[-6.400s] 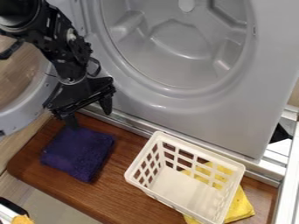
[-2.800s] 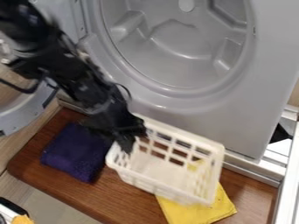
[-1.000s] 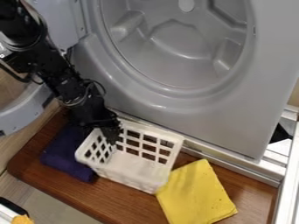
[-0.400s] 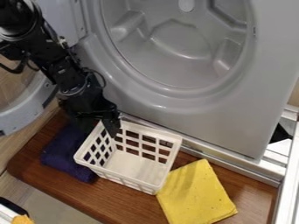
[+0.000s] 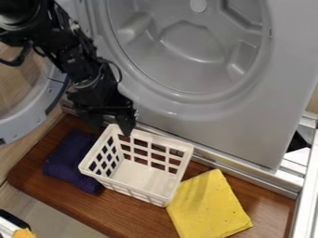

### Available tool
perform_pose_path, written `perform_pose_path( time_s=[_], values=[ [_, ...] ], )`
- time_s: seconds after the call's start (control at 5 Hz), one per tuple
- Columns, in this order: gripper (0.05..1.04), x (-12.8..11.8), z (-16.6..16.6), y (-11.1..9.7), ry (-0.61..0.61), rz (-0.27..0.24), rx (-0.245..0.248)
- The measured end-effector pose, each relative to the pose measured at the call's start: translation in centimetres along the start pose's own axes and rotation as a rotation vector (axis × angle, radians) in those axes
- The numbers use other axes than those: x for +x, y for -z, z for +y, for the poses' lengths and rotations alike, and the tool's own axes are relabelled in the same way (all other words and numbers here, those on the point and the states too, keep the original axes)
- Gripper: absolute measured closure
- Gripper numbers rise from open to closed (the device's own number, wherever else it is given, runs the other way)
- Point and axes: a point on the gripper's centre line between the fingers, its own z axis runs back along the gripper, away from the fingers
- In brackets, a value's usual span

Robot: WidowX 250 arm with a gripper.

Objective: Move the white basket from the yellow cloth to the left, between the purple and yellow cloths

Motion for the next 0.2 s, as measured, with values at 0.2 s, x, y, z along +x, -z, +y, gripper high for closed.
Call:
perform_pose_path(
  time_s=[0.2],
  values=[
    [0.083, -0.05, -0.02, -0.02, -0.005, 0.001, -0.001]
  ],
)
